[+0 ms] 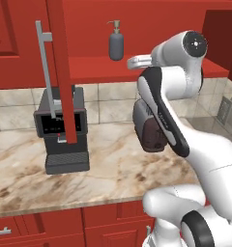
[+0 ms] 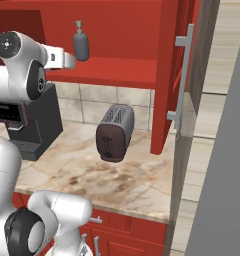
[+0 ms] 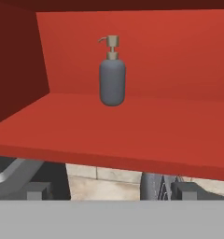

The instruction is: Locate and retrieve the soap dispenser and soap dispenser from the cabinet. Place them next to the sink.

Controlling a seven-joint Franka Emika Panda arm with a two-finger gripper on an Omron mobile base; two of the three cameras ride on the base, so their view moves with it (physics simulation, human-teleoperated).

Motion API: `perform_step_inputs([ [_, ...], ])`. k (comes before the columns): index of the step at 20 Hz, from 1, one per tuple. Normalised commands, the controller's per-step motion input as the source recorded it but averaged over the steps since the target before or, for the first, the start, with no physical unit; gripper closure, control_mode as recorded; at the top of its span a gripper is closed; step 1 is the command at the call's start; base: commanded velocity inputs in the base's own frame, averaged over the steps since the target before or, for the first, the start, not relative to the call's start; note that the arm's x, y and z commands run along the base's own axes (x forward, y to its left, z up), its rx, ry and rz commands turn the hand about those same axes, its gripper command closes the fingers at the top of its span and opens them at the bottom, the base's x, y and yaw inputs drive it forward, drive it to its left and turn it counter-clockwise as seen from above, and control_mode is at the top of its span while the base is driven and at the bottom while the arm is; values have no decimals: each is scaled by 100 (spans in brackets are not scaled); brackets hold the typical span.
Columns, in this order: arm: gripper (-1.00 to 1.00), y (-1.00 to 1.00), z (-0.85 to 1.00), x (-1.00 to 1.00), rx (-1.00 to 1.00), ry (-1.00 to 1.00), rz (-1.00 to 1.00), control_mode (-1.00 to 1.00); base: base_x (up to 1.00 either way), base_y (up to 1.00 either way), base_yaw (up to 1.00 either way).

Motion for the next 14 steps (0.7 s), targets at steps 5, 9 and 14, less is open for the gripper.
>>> perform_step_inputs([
  [5, -100, 1, 0, 41, 0, 0, 0, -100, 0, 0, 0],
  [9, -100, 0, 0, 34, 0, 2, 0, -100, 0, 0, 0],
  [14, -100, 5, 0, 40, 0, 4, -2, -100, 0, 0, 0],
])
